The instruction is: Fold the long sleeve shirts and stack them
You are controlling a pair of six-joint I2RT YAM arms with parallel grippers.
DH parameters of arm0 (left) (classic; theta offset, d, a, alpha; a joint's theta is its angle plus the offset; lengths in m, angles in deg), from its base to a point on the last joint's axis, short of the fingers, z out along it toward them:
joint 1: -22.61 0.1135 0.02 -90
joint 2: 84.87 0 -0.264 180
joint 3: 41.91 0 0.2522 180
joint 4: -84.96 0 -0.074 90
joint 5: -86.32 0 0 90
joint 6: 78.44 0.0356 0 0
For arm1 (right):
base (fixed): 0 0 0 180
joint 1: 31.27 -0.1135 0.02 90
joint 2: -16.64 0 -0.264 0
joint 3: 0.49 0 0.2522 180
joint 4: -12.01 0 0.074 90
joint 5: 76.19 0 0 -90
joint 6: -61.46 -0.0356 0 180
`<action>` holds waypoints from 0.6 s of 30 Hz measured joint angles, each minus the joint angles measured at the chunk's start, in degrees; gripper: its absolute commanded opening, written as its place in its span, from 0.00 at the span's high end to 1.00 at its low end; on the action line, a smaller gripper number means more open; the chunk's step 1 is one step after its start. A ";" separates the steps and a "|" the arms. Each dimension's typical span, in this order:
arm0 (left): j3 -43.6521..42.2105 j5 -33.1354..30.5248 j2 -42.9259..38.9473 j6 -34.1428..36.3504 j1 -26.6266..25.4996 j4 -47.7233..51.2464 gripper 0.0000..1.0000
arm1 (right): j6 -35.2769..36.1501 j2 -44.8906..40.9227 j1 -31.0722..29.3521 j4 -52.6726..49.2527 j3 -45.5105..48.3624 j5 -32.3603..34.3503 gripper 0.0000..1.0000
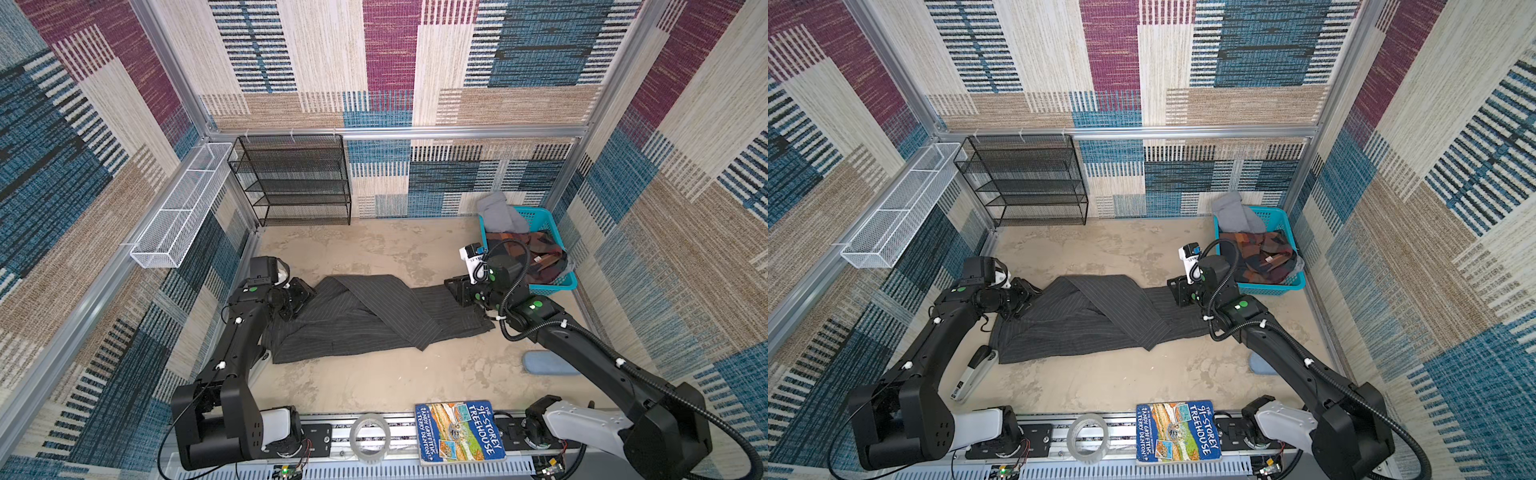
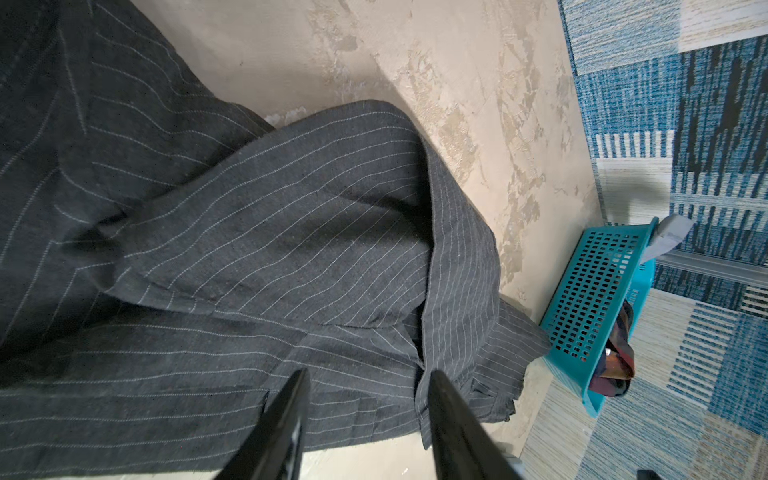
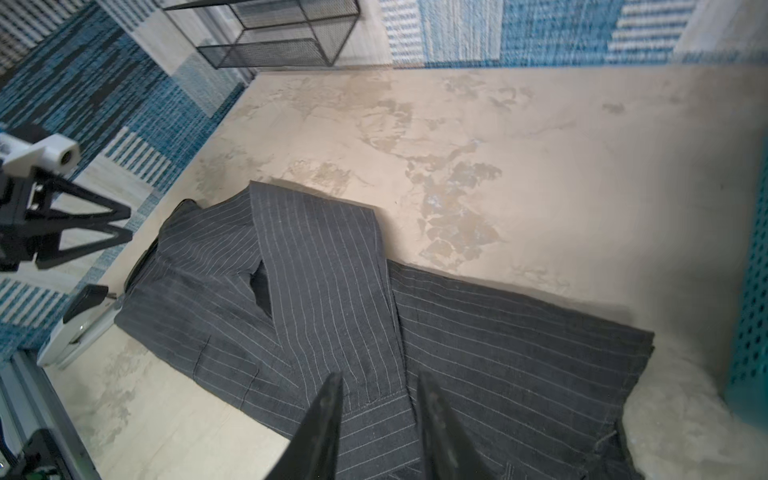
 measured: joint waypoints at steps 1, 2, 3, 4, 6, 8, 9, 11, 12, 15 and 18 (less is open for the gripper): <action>0.00 0.00 0.28 0.00 0.00 -0.11 0.50 | -2.19 1.20 -0.09 -0.94 0.02 0.37 0.69; 0.00 0.00 0.57 0.02 0.00 -0.28 0.50 | -3.93 1.97 -0.35 -1.77 0.48 0.79 0.69; 0.00 0.04 0.96 0.02 0.00 -0.48 0.50 | -6.29 2.73 -0.94 -2.69 1.44 1.16 0.69; 0.00 0.07 1.36 0.02 0.00 -0.63 0.50 | -8.17 3.34 -1.60 -3.41 2.45 1.14 0.69; 0.00 0.20 2.45 0.07 0.00 -1.05 0.50 | -12.13 5.22 -3.15 -4.50 4.57 0.92 0.69; 0.00 0.22 3.78 0.17 -0.02 -1.49 0.50 | -15.32 7.17 -4.46 -4.72 6.05 0.55 0.69; 0.00 0.24 4.48 0.20 -0.09 -1.73 0.51 | -16.79 8.22 -4.98 -4.68 6.64 0.22 0.69; -0.09 0.33 5.66 0.20 -0.17 -2.47 0.55 | -18.93 10.19 -5.81 -4.59 7.26 -0.22 0.68; -0.35 0.48 6.23 0.20 -0.24 -3.15 0.59 | -19.87 11.15 -6.05 -4.50 7.37 -0.37 0.67; -1.57 0.68 7.32 0.17 -0.57 -4.44 0.67 | -21.11 13.92 -6.49 -3.56 7.30 -0.42 0.66; -2.93 0.83 7.69 0.09 -0.92 -5.29 0.69 | -21.46 16.63 -6.49 -3.21 7.10 -0.24 0.64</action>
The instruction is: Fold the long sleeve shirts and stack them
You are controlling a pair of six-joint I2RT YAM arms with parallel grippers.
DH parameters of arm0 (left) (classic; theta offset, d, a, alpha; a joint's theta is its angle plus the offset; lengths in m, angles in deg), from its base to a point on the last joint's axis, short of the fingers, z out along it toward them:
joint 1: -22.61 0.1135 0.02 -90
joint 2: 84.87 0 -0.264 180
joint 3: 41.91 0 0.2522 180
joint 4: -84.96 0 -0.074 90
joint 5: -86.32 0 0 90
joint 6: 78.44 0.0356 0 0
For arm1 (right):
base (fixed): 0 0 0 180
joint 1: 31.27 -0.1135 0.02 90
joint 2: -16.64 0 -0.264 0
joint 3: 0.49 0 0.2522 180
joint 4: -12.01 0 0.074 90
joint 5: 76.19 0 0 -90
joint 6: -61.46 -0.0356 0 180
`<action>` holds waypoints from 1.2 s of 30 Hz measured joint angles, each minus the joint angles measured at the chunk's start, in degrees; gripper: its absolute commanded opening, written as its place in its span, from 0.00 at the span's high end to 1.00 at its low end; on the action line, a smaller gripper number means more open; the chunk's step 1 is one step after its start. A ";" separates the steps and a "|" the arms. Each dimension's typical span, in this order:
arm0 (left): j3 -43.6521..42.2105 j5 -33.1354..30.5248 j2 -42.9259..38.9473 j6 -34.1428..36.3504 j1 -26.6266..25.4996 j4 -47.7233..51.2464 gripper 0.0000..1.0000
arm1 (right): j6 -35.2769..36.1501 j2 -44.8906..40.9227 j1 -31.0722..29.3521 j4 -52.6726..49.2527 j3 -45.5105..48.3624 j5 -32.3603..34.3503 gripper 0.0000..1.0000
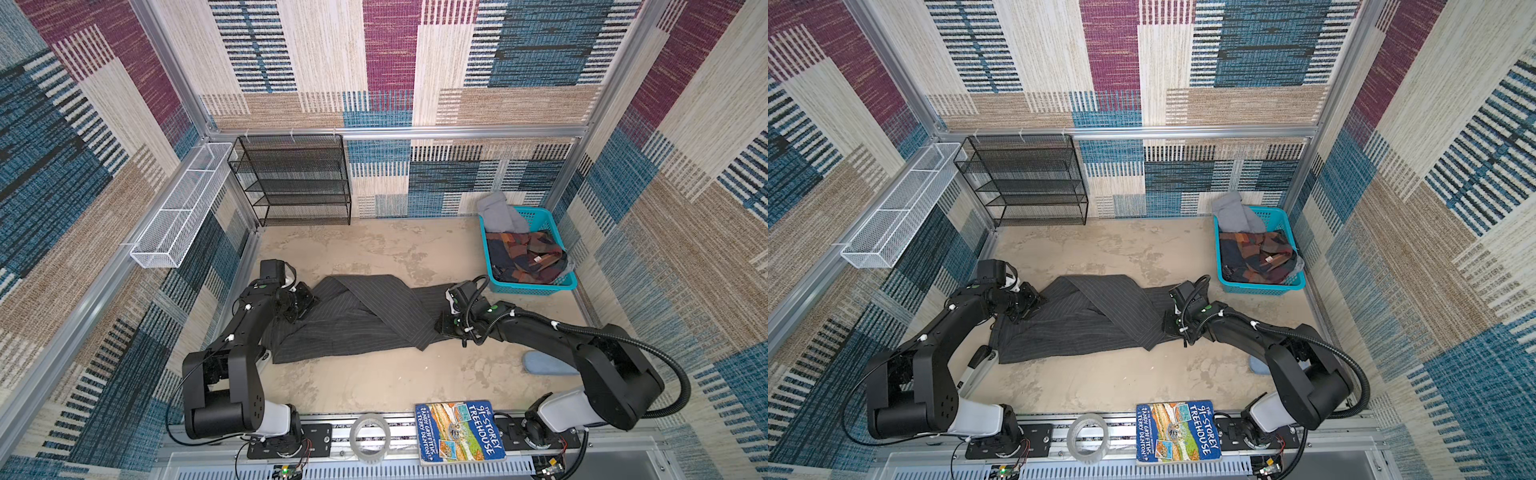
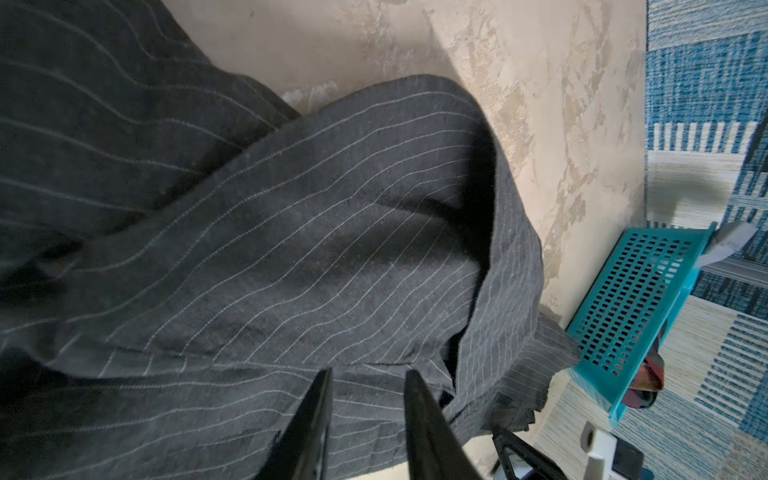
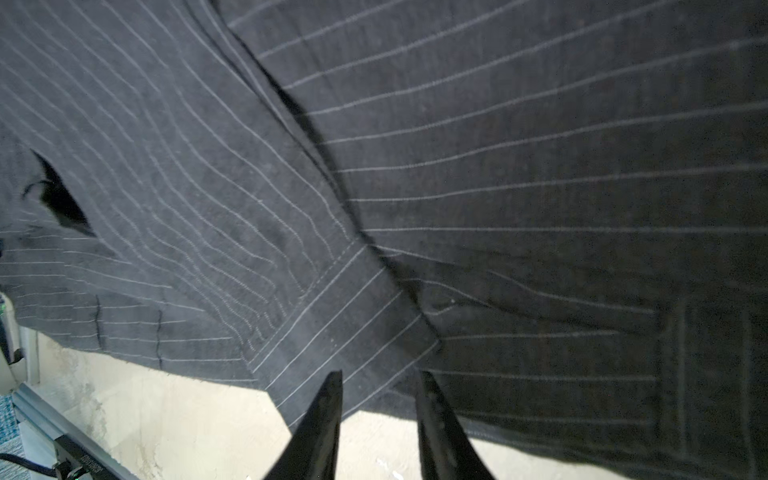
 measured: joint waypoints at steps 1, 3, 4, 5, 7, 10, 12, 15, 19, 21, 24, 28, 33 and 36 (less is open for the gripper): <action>-0.26 0.02 0.02 -0.09 -0.04 -0.24 0.70 | 0.00 0.66 -0.04 0.09 0.00 0.00 0.63; -0.76 0.33 0.02 -0.09 -0.09 -0.52 0.70 | 0.00 2.16 -0.04 0.26 -0.17 0.11 0.62; -0.90 0.39 0.02 -0.09 -0.09 -0.61 0.70 | 0.02 2.75 -0.04 0.33 -0.31 0.57 0.61; -0.98 0.44 0.02 -0.09 -0.17 -0.66 0.70 | 0.04 3.21 -0.11 0.48 -0.42 1.14 0.59; -1.16 0.46 0.02 -0.09 -0.22 -0.90 0.70 | 0.04 3.65 -0.17 0.81 -0.59 1.27 0.56; -1.25 0.46 0.02 -0.09 -0.33 -0.92 0.70 | 0.07 3.98 -0.26 2.54 -0.46 1.42 0.56; -1.33 0.46 0.02 -0.09 -0.33 -0.96 0.70 | 0.17 4.15 -0.26 3.85 -0.22 1.38 0.57; -1.62 0.44 0.02 -0.09 -0.37 -1.09 0.70 | 0.31 4.20 -0.26 5.27 0.15 0.85 0.62; -2.01 0.44 0.02 -0.09 -0.44 -1.18 0.70 | 0.31 3.67 -0.26 5.64 0.22 0.26 0.66; -2.14 0.44 0.00 -0.09 -0.44 -1.33 0.70 | 0.31 3.17 -0.26 6.08 0.22 -0.13 0.66; -2.60 0.44 0.00 -0.09 -0.48 -1.46 0.70 | 0.31 2.80 -0.26 6.84 0.22 -0.63 0.67; -2.78 0.44 0.00 -0.09 -0.55 -1.51 0.71 | 0.31 2.73 -0.26 7.13 0.22 -1.14 0.68; -3.04 0.46 -0.13 -0.09 -0.57 -1.57 0.71 | 0.31 4.20 -0.26 7.80 -0.24 -1.62 0.74; -3.32 0.44 -0.42 -0.09 -0.57 -1.73 0.71 | 0.31 5.95 -0.26 7.52 -1.07 -1.46 0.80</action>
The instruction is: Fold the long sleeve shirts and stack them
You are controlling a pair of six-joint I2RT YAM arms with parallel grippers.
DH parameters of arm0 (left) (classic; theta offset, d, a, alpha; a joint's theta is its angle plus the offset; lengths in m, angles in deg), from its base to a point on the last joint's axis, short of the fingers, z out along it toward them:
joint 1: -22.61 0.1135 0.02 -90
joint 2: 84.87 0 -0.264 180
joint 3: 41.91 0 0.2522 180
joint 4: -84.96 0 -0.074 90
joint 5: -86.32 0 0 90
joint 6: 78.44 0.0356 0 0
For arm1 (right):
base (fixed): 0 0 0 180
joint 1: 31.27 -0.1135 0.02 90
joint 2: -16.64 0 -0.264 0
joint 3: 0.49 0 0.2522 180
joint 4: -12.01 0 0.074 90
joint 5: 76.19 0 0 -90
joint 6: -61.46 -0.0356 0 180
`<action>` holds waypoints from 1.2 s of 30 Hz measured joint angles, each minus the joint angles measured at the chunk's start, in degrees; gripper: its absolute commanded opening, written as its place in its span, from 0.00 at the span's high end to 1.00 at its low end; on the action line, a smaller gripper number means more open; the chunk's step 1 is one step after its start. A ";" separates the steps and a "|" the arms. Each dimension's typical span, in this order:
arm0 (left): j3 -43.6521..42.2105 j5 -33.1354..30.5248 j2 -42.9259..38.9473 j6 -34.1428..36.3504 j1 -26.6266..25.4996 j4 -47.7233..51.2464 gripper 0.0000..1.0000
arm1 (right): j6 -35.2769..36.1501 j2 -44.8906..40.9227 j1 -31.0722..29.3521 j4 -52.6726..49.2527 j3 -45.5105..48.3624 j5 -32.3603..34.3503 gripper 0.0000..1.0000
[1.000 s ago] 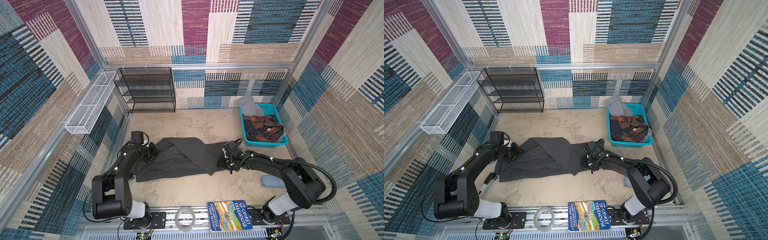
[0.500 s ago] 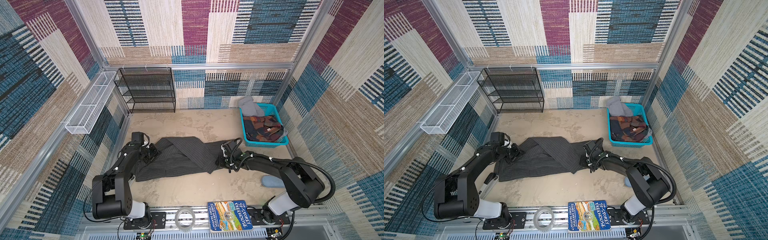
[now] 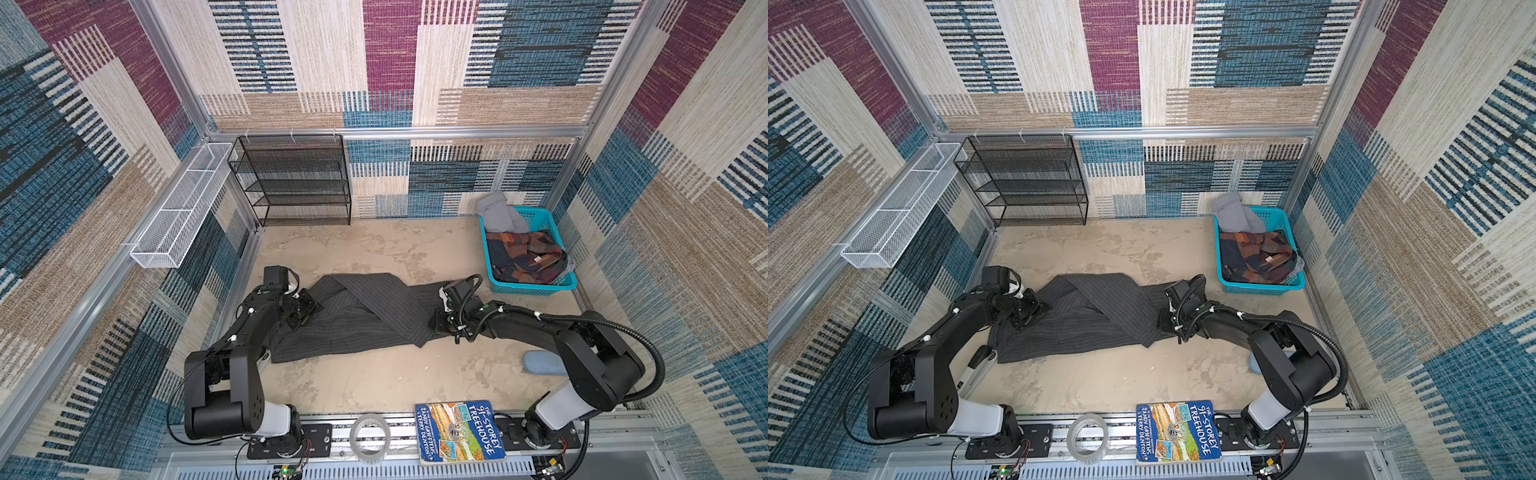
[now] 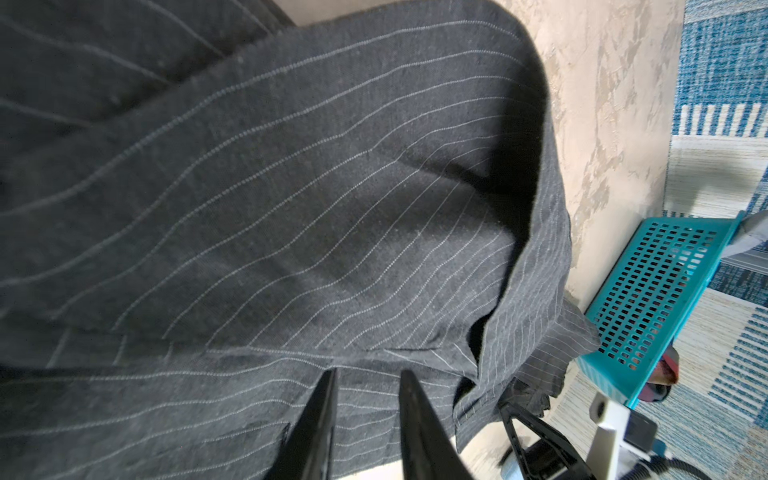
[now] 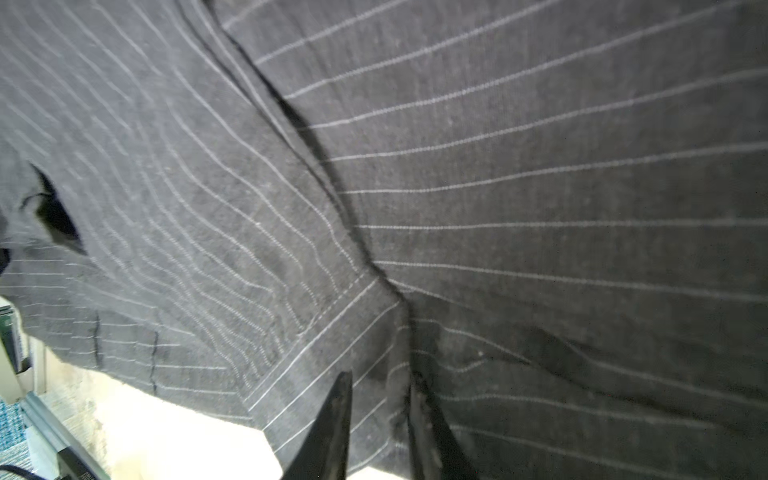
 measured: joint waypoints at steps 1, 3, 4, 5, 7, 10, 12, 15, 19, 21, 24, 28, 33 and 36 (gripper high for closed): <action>-0.13 0.00 -0.04 0.00 0.00 -0.15 0.71 | 0.00 0.39 0.00 -0.04 -0.26 0.13 0.83; -0.24 0.00 -0.09 0.00 0.00 -0.15 0.71 | -0.02 0.90 0.00 -0.52 -0.92 1.66 0.88; -0.24 0.00 -0.11 0.00 0.00 -0.15 0.71 | -0.02 0.98 0.00 -0.81 -1.27 1.92 0.90; -0.24 -0.02 -0.11 0.00 0.00 -0.15 0.71 | -0.02 0.96 0.00 -1.20 -1.64 2.10 0.91; -0.24 -0.07 -0.09 0.00 0.00 -0.20 0.71 | 0.13 0.09 0.00 -2.16 -2.27 3.21 0.92; -0.17 -1.09 0.42 -0.09 0.00 -0.48 0.71 | 0.90 -2.75 -0.02 -4.33 -3.54 3.93 0.92; -0.11 -1.36 1.25 -0.24 -0.02 -1.29 0.71 | 1.66 -4.83 -0.04 -6.23 -4.96 4.11 0.91; 0.00 -2.34 2.84 -0.46 -0.17 -2.27 0.73 | 3.15 -7.34 -0.04 -9.88 -7.08 5.01 0.91; 0.00 -3.08 4.55 -0.50 -0.52 -3.50 0.75 | 4.92 -9.94 -0.04 -15.13 -9.35 6.43 0.91; -0.09 -3.78 4.92 -0.68 -0.76 -4.20 0.76 | 6.10 -10.93 0.02 -17.66 -10.64 7.45 0.91; -0.44 -4.31 5.35 -0.94 -1.20 -4.85 0.77 | 7.63 -12.11 0.61 -21.35 -13.07 9.16 0.91; -0.63 -5.75 6.03 -1.73 -1.84 -5.33 0.79 | 9.60 -14.43 3.21 -25.46 -16.24 11.65 0.91; -1.29 -7.39 5.92 -2.36 -2.16 -5.46 0.80 | 12.22 -17.46 9.22 -28.85 -18.14 13.31 0.91; -1.62 -7.52 5.01 -2.91 -2.23 -5.51 0.81 | 14.01 -17.99 12.35 -29.81 -18.34 13.90 0.91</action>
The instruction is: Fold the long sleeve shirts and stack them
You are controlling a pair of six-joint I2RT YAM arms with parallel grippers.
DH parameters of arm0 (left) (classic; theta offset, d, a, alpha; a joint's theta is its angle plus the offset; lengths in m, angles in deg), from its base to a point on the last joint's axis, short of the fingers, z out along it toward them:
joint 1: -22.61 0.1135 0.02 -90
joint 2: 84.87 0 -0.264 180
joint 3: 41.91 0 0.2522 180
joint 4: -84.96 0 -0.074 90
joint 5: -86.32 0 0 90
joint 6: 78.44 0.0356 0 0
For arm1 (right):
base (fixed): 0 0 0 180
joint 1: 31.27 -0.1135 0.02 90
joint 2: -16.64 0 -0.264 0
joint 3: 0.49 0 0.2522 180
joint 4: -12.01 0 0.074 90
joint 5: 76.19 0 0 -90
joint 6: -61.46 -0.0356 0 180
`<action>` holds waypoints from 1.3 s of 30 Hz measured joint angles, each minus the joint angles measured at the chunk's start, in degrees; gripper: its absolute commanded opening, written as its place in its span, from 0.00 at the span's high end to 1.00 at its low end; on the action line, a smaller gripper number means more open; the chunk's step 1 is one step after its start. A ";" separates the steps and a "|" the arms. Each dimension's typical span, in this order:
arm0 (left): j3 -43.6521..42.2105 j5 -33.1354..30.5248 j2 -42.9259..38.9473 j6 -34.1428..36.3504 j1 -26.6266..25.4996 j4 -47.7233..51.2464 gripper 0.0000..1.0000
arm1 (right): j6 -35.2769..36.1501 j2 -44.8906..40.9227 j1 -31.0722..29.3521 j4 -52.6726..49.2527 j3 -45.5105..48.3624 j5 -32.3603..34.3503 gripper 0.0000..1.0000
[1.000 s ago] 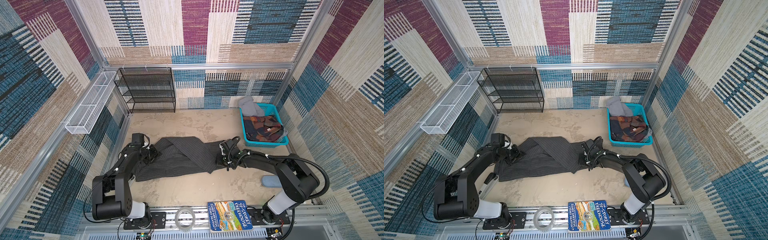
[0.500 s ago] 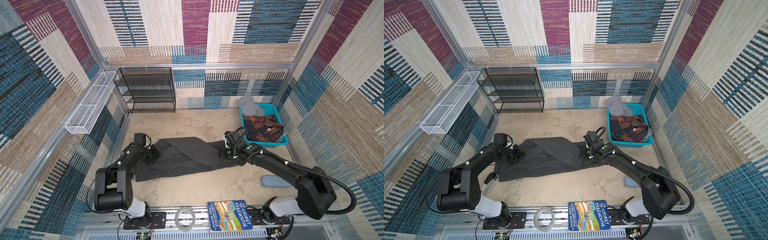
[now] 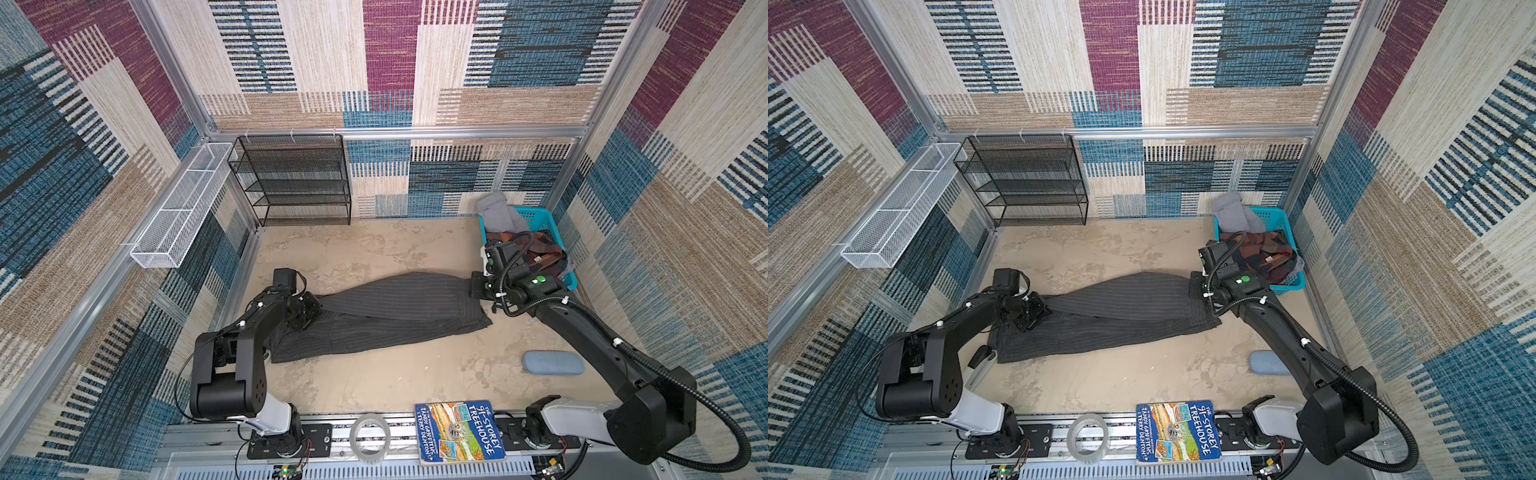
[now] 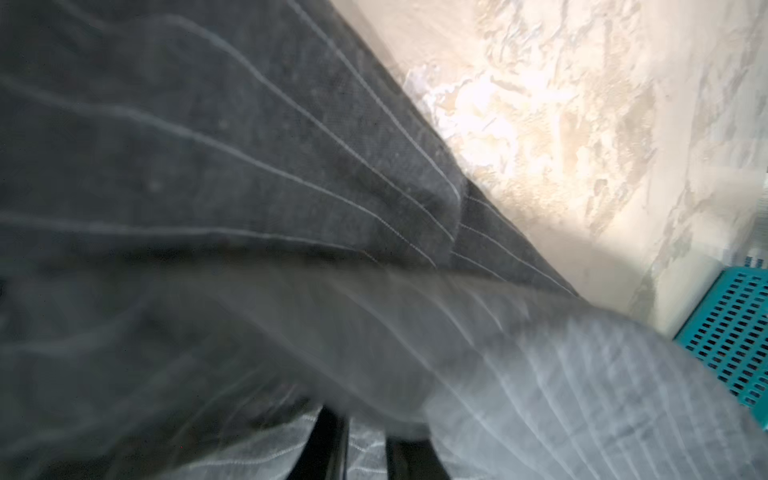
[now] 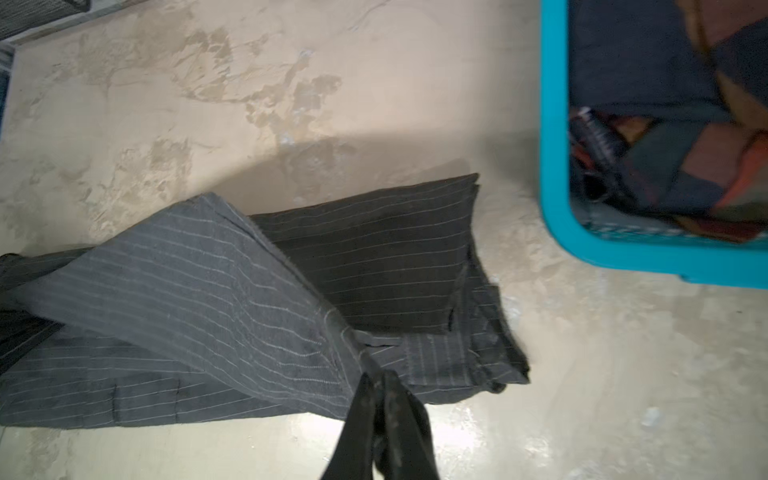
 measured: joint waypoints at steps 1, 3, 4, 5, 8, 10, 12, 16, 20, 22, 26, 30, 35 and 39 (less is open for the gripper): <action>-0.20 -0.33 -0.48 -0.28 -0.04 0.00 0.80 | 0.52 0.20 0.50 -0.20 0.00 0.02 0.92; -0.66 -1.16 -2.10 -0.46 -0.04 0.24 0.76 | 1.14 0.96 1.36 -0.37 0.28 0.00 0.92; -0.83 -1.20 -3.08 -0.48 -0.07 0.42 0.75 | 1.16 1.29 1.55 -0.52 0.50 -0.04 0.92; -1.05 -1.31 -4.46 -0.52 -0.13 0.68 0.74 | 1.40 1.49 1.70 -0.57 0.87 -0.13 0.92; -1.36 -2.89 -9.18 -0.72 -0.15 2.10 0.73 | 1.55 1.44 1.79 -0.33 1.92 -1.40 0.92; -1.38 -3.41 -12.04 -0.76 -0.13 3.04 0.72 | 1.55 1.44 1.79 -0.07 2.43 -2.16 0.92; -1.46 -4.63 -15.08 -0.87 -0.13 4.57 0.70 | 1.79 1.42 1.75 0.35 3.21 -2.19 0.92; -1.49 -6.64 -20.24 -0.92 -0.13 7.23 0.69 | 1.79 1.40 1.77 1.25 5.33 -2.60 0.92; -1.18 -8.90 -23.10 -0.94 -0.13 9.79 0.69 | 2.05 2.03 1.86 3.15 7.65 -3.04 0.92; -0.57 -8.94 -23.58 -0.94 -0.13 10.51 0.69 | 2.67 2.80 1.92 4.76 8.87 -3.04 0.92; 0.39 -10.12 -23.93 -0.92 -0.11 11.89 0.69 | 4.17 5.77 2.32 8.50 9.55 -1.88 0.92; 0.70 -10.16 -24.48 -0.94 -0.02 12.68 0.67 | 5.95 9.68 2.99 10.93 8.46 0.11 0.79; 1.81 -10.67 -25.09 -0.90 0.00 14.10 0.59 | 7.41 13.09 3.41 10.99 5.29 2.80 0.59; 4.92 -11.37 -21.92 -0.42 0.11 14.56 0.57 | 7.72 11.58 3.32 10.88 1.51 2.99 0.57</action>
